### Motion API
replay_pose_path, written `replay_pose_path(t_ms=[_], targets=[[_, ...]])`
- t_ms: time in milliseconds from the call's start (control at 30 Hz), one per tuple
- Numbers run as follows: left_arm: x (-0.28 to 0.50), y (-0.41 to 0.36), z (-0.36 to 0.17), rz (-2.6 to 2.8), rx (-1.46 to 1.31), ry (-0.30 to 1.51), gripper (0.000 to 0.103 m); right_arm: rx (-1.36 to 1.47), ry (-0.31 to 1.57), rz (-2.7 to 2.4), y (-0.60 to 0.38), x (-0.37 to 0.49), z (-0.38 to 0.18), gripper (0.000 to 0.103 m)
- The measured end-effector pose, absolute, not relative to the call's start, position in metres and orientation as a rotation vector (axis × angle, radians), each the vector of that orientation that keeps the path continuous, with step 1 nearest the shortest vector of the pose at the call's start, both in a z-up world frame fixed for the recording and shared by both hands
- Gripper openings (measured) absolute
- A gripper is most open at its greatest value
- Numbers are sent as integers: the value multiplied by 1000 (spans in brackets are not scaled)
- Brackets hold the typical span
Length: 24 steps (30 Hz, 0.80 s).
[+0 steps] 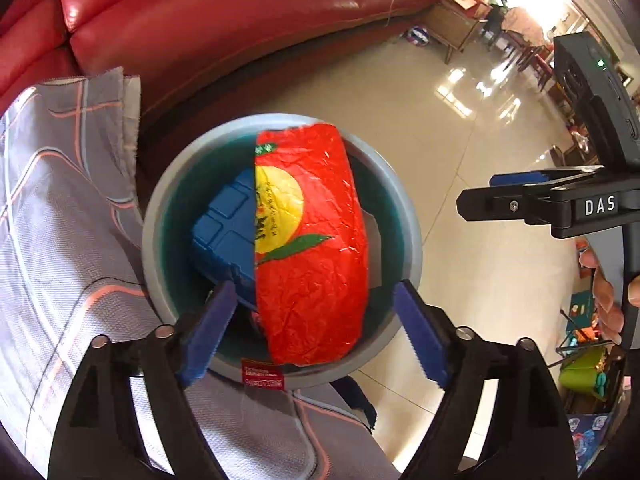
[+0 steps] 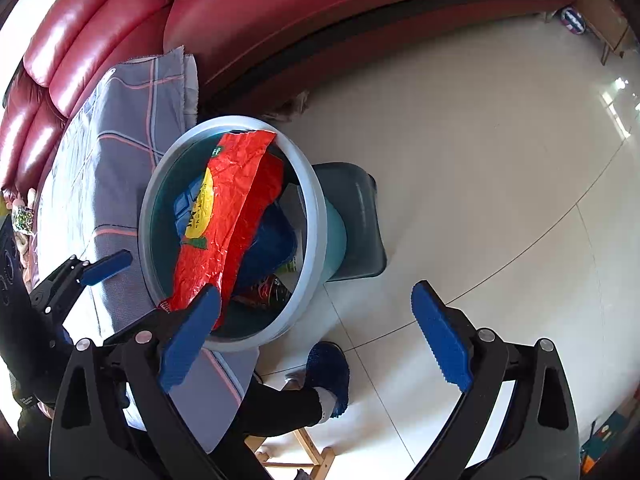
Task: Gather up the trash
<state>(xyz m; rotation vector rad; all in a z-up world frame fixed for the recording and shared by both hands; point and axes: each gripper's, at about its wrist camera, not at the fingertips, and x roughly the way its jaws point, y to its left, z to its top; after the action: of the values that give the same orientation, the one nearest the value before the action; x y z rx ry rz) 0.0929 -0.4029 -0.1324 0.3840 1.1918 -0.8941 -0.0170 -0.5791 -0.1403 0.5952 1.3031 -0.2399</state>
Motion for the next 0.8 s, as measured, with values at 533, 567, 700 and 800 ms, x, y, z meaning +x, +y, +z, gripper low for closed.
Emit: replay_pose_path(t_ms=[533, 567, 700, 800], targets=[[78, -336, -69, -773, 301, 1006, 99, 434, 1237, -167, -507, -18, -88, 96], [77, -331, -66, -773, 292, 1011, 99, 399, 1224, -164, -494, -22, -78, 96], [67, -308, -51, -720, 303, 961, 99, 338, 1208, -164, -468, -30, -63, 96], [59, -290, -41, -671, 310, 930, 99, 306, 1203, -163, -449, -37, -54, 96]])
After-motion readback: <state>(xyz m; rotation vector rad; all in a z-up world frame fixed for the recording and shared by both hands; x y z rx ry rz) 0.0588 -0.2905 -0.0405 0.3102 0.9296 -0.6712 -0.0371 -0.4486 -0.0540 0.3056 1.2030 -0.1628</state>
